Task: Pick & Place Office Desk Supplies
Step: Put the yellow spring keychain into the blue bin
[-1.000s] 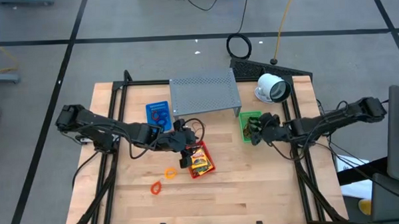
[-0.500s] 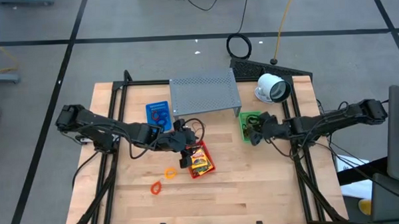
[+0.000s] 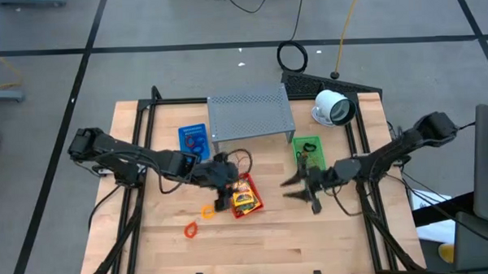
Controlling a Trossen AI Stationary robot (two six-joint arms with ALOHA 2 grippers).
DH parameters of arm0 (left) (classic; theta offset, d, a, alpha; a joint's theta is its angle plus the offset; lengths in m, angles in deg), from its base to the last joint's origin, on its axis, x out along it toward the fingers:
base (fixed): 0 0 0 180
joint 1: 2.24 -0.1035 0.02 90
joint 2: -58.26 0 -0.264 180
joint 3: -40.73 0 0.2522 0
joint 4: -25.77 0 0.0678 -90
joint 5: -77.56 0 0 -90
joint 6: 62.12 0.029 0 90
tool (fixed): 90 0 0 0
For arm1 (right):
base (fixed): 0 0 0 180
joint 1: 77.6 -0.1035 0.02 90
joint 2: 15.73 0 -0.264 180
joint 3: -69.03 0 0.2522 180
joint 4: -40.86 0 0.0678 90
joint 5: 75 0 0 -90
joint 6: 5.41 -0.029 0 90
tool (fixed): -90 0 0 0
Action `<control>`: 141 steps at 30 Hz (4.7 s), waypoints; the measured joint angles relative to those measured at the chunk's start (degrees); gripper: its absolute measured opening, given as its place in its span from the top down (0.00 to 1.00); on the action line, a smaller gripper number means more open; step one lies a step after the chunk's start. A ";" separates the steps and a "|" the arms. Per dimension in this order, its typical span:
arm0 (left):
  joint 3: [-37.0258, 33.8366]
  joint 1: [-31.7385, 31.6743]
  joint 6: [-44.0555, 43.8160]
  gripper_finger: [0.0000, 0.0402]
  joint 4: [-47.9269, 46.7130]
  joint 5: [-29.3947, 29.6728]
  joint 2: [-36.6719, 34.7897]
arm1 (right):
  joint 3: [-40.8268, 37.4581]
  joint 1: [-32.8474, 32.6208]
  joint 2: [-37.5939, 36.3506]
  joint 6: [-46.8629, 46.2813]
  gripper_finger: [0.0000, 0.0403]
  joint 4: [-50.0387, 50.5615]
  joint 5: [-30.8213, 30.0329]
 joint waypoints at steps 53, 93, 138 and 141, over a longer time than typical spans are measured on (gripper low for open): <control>-23.32 20.33 -41.39 0.60 8.61 2.04 8.29 | 0.02 -6.13 20.17 6.43 0.64 -18.43 3.64; -23.48 5.24 -2.43 0.99 41.76 5.85 -7.03 | 0.04 -4.69 20.15 11.41 0.64 -26.81 0.91; 2.49 -13.47 8.54 0.98 49.99 -6.70 19.81 | -0.32 -30.63 -13.19 30.63 0.64 -1.97 -81.69; 7.20 -14.64 8.52 0.98 50.07 -10.11 23.65 | -0.93 -30.63 -13.21 30.59 0.64 -2.41 -81.71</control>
